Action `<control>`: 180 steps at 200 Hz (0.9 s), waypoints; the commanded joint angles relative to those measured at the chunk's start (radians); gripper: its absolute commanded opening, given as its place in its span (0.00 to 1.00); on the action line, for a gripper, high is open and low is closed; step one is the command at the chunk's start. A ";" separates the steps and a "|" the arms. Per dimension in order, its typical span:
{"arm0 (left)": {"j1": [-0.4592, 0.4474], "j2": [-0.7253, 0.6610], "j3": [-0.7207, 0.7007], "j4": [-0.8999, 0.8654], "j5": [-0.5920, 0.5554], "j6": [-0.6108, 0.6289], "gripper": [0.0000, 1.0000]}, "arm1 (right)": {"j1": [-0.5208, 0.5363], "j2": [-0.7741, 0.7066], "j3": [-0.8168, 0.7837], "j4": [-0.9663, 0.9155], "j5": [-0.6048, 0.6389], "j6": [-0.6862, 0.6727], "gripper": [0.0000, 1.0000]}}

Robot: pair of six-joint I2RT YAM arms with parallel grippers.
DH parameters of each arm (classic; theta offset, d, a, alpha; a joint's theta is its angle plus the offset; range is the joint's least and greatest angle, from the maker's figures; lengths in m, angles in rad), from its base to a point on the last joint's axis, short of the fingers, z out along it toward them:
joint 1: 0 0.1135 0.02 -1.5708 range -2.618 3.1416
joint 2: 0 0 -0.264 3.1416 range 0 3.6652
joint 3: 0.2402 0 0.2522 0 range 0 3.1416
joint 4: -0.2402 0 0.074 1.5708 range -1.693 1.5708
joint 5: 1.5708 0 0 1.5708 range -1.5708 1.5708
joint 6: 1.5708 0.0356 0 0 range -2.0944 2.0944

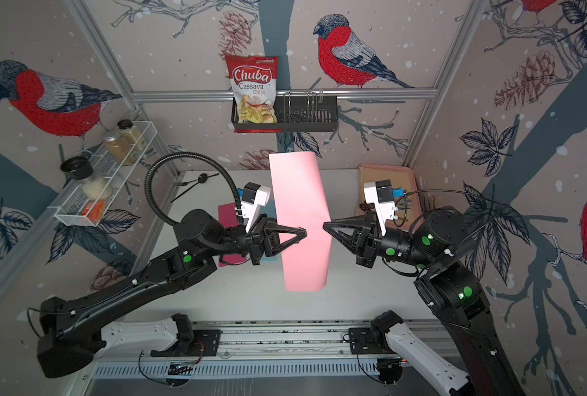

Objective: Fold the rectangular paper in half along the long edge
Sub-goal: Fold the paper.

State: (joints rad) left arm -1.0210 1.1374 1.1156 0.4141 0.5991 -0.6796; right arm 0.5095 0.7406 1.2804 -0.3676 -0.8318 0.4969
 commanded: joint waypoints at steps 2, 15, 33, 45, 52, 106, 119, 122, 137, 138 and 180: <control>0.000 -0.004 -0.008 0.028 0.017 0.010 0.00 | 0.000 0.009 0.014 0.063 0.035 0.001 0.17; -0.001 -0.005 -0.011 0.026 0.017 0.012 0.00 | -0.003 0.012 0.019 0.065 0.040 -0.001 0.17; -0.001 -0.005 -0.014 0.022 0.015 0.014 0.00 | -0.001 0.014 0.019 0.082 0.030 0.000 0.02; 0.000 -0.004 -0.015 0.021 0.016 0.016 0.00 | -0.003 0.016 0.022 0.095 0.030 0.007 0.03; -0.001 -0.004 -0.017 0.022 0.014 0.016 0.00 | -0.003 0.019 0.025 0.097 0.037 0.011 0.11; 0.000 -0.004 -0.019 0.017 0.015 0.019 0.00 | -0.005 0.032 0.031 0.117 0.041 0.014 0.12; 0.000 -0.002 -0.019 0.017 0.016 0.017 0.00 | -0.004 0.031 0.033 0.127 0.033 0.011 0.04; 0.000 -0.003 -0.022 0.017 0.016 0.018 0.00 | -0.004 0.031 0.034 0.130 0.033 0.012 0.03; 0.000 -0.001 -0.025 0.019 0.016 0.017 0.00 | -0.005 0.038 0.047 0.125 0.046 0.008 0.12; 0.000 -0.001 -0.025 0.019 0.016 0.018 0.00 | -0.005 0.038 0.048 0.124 0.049 0.007 0.13; -0.002 0.005 -0.040 0.035 0.023 0.003 0.00 | -0.010 0.063 0.088 0.131 0.047 0.000 0.10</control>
State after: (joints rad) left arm -1.0218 1.1416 1.0805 0.4095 0.6006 -0.6765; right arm 0.5018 0.7921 1.3430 -0.2859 -0.7937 0.5011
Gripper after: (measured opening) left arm 0.048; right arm 0.052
